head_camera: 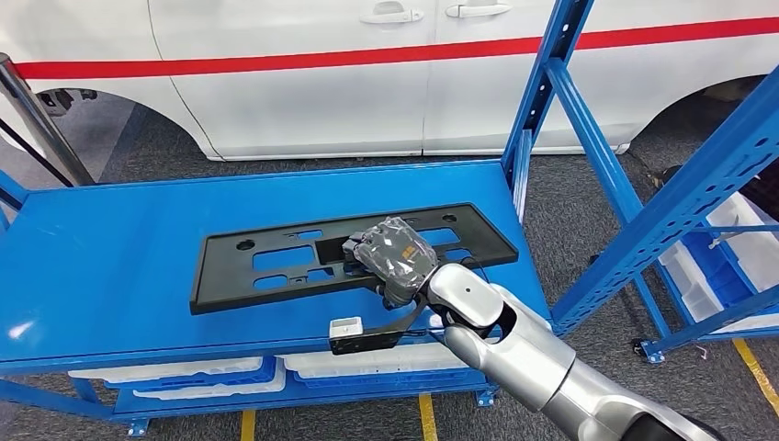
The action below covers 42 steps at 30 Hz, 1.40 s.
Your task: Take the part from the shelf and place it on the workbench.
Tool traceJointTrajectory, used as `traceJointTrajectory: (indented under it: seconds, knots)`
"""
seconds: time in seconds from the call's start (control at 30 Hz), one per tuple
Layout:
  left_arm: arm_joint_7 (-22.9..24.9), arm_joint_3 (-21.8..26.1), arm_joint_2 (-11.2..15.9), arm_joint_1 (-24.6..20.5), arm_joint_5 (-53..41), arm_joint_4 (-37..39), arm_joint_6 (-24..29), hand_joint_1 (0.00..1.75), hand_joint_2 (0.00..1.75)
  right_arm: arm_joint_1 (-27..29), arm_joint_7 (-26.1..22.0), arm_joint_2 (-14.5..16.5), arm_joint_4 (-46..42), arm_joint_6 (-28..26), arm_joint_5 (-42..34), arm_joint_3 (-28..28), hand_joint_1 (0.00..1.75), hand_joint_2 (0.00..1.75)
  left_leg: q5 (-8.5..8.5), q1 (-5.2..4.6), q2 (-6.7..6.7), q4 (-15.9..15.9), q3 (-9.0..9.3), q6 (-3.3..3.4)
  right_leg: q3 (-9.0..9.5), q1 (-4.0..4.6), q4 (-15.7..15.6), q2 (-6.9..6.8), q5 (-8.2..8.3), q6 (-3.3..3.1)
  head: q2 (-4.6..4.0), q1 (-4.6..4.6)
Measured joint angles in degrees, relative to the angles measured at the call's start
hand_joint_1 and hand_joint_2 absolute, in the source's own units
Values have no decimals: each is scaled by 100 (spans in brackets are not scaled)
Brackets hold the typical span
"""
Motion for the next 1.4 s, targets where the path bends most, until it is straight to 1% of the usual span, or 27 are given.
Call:
traceJointTrajectory:
  seconds: [0.07,0.2,0.33,0.67,0.8,1.1,1.27,1.4]
  knots:
    - [3,-3,-4,-1,10,0,3,0,0,24,1,-1,20,-36,22,0,168,175,0,0,0,0,0,0,0,0,0,0,-1,0,0,0]
    - [-84,-39,-6,-3,-14,0,25,0,175,93,26,-2,55,-225,196,2,165,175,-2,0,0,0,0,2,0,0,0,0,-3,1,0,0]
    - [-277,-95,-4,-8,-84,0,34,0,175,192,44,-5,62,-320,293,2,165,175,-5,0,0,0,0,6,0,0,0,0,-6,4,0,0]
    - [-497,-193,38,-10,-159,0,22,0,175,287,42,-15,74,-338,309,2,166,175,-10,0,0,0,0,3,0,0,0,0,-8,3,0,0]
    - [-510,-249,45,-11,-179,1,257,0,175,339,42,-34,76,-390,362,-2,166,175,-10,0,0,0,0,3,0,0,0,0,-9,3,0,0]
    - [-455,-251,48,-44,-79,2,185,0,175,430,19,-49,76,-557,515,-21,166,175,-12,0,0,0,0,6,1,0,0,0,-10,4,0,0]
    - [-446,-251,49,-68,-48,2,98,0,175,462,-90,-49,59,-816,666,-23,166,175,-12,0,0,0,1,6,2,0,0,0,-10,4,0,0]
    - [-473,-261,50,-73,-73,2,3,0,175,534,-172,-48,-8,-1278,980,-24,166,175,-14,0,0,0,1,7,2,0,0,0,-12,6,0,0]
